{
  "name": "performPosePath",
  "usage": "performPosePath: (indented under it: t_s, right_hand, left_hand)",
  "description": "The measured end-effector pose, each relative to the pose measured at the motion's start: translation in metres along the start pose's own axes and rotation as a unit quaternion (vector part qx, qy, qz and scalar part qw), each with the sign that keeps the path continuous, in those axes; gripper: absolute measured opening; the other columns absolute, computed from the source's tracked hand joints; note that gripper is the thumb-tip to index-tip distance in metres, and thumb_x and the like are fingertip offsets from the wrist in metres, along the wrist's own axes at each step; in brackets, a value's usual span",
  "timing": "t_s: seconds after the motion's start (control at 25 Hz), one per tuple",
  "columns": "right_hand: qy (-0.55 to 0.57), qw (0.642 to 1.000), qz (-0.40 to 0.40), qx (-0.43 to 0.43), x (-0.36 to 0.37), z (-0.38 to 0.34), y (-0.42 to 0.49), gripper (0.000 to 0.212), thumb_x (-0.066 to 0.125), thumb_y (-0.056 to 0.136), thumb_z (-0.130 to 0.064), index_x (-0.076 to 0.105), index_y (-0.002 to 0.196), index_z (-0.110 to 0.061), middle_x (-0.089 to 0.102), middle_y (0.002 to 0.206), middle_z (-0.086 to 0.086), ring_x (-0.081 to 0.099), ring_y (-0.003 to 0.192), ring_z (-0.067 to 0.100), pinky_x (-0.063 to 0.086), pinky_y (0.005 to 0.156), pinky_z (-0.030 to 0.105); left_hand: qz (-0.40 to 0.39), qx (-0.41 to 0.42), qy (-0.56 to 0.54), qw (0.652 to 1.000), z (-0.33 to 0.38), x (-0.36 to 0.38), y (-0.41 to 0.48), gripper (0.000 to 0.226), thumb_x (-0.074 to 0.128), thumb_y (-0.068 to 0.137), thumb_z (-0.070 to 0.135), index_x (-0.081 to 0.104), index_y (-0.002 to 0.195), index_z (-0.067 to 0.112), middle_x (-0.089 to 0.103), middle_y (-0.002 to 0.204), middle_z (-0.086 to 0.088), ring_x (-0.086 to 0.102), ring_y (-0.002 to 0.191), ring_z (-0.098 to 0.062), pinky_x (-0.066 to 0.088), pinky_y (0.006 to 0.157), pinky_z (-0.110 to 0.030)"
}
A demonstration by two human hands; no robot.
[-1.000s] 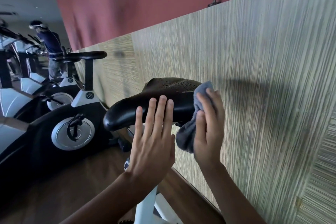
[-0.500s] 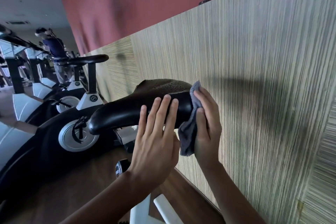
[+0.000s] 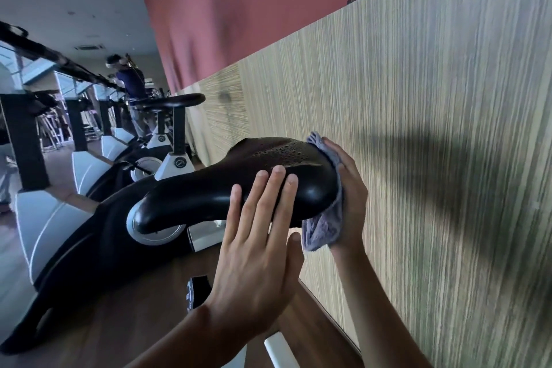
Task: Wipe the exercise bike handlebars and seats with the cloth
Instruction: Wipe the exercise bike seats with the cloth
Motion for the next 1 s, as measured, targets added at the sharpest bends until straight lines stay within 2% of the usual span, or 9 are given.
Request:
performPosePath:
  t_s: [0.08,0.16,0.28,0.36,0.48,0.6,0.72,0.88,1.0]
  right_hand:
    - [0.027,0.997,-0.016,0.075,0.005,0.005,0.019,0.053,0.063,0.093,-0.038,0.062,0.129,0.001,0.057,0.138,0.024,0.049,0.133,0.043,0.029,0.117,0.063]
    - [0.050,0.992,-0.027,0.110,0.008,-0.002,0.019,0.056,0.068,0.088,-0.039,0.063,0.128,0.001,0.056,0.138,0.026,0.049,0.134,0.044,0.027,0.118,0.063]
    - [0.031,0.997,-0.013,0.070,0.007,-0.020,-0.009,0.040,0.049,0.100,-0.020,0.058,0.133,0.002,0.057,0.142,0.017,0.049,0.137,0.033,0.027,0.121,0.056]
    - [-0.081,0.996,0.026,0.001,0.006,-0.039,-0.034,0.037,0.040,0.103,-0.010,0.057,0.135,-0.003,0.058,0.143,0.007,0.049,0.138,0.022,0.032,0.120,0.046]
    - [-0.326,0.937,0.043,-0.118,0.023,-0.062,-0.062,0.038,0.039,0.104,-0.004,0.054,0.138,-0.005,0.053,0.146,0.004,0.046,0.140,0.018,0.035,0.118,0.036]
    - [-0.479,0.867,0.041,-0.132,0.045,-0.068,-0.071,0.038,0.040,0.104,-0.002,0.052,0.139,0.002,0.046,0.149,0.013,0.039,0.145,0.023,0.033,0.120,0.042]
    - [-0.556,0.825,0.032,-0.091,0.068,-0.079,-0.073,0.036,0.042,0.102,0.004,0.053,0.135,0.009,0.047,0.148,0.020,0.040,0.144,0.032,0.035,0.117,0.054]
    - [-0.598,0.801,0.038,0.014,0.097,-0.094,-0.063,0.037,0.045,0.100,0.004,0.053,0.137,0.005,0.047,0.150,0.016,0.038,0.146,0.031,0.035,0.118,0.049]
    - [-0.669,0.738,-0.002,0.088,0.113,-0.091,-0.033,0.040,0.043,0.104,-0.008,0.050,0.142,0.003,0.046,0.152,0.015,0.037,0.146,0.030,0.038,0.115,0.052]
  left_hand:
    - [-0.003,0.004,0.001,1.000,0.000,0.000,0.000,0.060,0.037,0.099,0.021,0.028,0.156,0.005,0.026,0.164,-0.012,0.015,0.154,-0.026,0.012,0.123,-0.052]
    - [0.001,0.008,0.007,1.000,-0.001,-0.001,0.000,0.060,0.038,0.098,0.021,0.028,0.155,0.006,0.028,0.163,-0.011,0.017,0.154,-0.026,0.014,0.122,-0.052]
    - [0.006,0.012,0.012,1.000,-0.002,-0.003,0.000,0.059,0.038,0.099,0.022,0.030,0.155,0.006,0.029,0.162,-0.011,0.019,0.153,-0.026,0.017,0.121,-0.053]
    - [0.010,0.011,0.003,1.000,-0.003,-0.003,0.002,0.056,0.037,0.100,0.024,0.034,0.154,0.006,0.032,0.161,-0.010,0.023,0.152,-0.025,0.021,0.120,-0.053]
    - [-0.001,0.021,-0.027,0.999,-0.009,-0.010,0.004,0.054,0.039,0.101,0.026,0.038,0.153,0.009,0.035,0.160,-0.007,0.027,0.151,-0.021,0.026,0.119,-0.051]
    - [-0.029,0.025,-0.083,0.996,-0.032,-0.025,0.004,0.049,0.040,0.103,0.026,0.046,0.149,0.009,0.042,0.157,-0.005,0.034,0.148,-0.020,0.028,0.120,-0.048]
    - [-0.086,0.005,-0.138,0.987,-0.053,-0.043,0.002,0.046,0.040,0.104,0.026,0.052,0.144,0.007,0.047,0.153,-0.006,0.037,0.146,-0.021,0.028,0.121,-0.047]
    - [-0.168,-0.029,-0.225,0.959,-0.067,-0.067,0.005,0.040,0.048,0.102,0.023,0.060,0.137,0.007,0.051,0.150,-0.006,0.038,0.146,-0.020,0.030,0.121,-0.045]
    - [-0.220,-0.115,-0.225,0.942,-0.089,-0.081,0.024,0.040,0.049,0.098,0.022,0.063,0.134,0.011,0.052,0.148,-0.004,0.043,0.143,-0.022,0.026,0.121,-0.048]
Point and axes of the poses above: each hand's wrist, its own y-axis towards the middle knuckle, its own x-axis out of the palm, z = x × y, the point moved 5 cm from there along y, towards the middle knuckle
